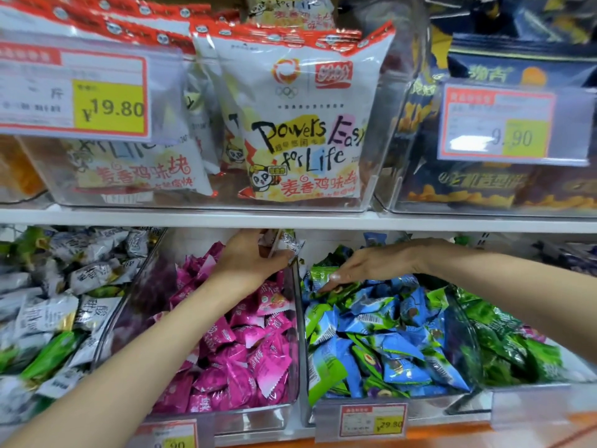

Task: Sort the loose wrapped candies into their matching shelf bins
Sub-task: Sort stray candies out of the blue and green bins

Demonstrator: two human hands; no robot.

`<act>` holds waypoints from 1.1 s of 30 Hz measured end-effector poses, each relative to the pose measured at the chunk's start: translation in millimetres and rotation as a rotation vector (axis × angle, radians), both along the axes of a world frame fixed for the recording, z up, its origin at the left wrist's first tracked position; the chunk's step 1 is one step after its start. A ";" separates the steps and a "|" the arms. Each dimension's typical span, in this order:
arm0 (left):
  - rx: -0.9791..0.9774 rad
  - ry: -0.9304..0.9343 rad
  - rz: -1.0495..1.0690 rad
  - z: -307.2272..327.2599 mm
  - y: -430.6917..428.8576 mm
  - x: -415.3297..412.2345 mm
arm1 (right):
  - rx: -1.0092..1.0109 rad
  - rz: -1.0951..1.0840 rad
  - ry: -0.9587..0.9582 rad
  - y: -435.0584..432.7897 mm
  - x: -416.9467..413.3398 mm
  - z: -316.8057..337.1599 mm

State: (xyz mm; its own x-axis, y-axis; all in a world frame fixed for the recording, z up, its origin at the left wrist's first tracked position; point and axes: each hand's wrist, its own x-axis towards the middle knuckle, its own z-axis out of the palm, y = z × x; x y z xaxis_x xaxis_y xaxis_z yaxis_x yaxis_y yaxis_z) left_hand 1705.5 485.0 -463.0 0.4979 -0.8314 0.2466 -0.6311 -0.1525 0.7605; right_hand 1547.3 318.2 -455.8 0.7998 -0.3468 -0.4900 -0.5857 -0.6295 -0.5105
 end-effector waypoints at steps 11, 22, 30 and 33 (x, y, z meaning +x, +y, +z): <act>0.006 0.013 -0.015 2.0 -0.9 1.2 | -0.060 -0.068 -0.052 -6.8 42.0 -6.6; 0.022 0.046 -0.001 2.3 0.8 5.7 | 0.017 0.064 0.129 2.3 26.0 0.7; -0.021 0.043 -0.004 0.8 3.3 9.2 | 0.039 -0.202 -0.096 -22.9 59.3 -19.6; -0.030 0.049 -0.017 -0.2 3.1 9.7 | 0.033 -0.259 -0.074 -22.5 67.5 -25.6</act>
State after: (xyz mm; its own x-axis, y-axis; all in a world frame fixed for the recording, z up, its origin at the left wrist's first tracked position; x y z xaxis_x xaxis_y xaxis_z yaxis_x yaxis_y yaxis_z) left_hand 1715.2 488.2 -463.1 0.4955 -0.8327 0.2472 -0.5953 -0.1183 0.7948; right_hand 1614.8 295.7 -481.4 0.7204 -0.5297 -0.4477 -0.6855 -0.4456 -0.5758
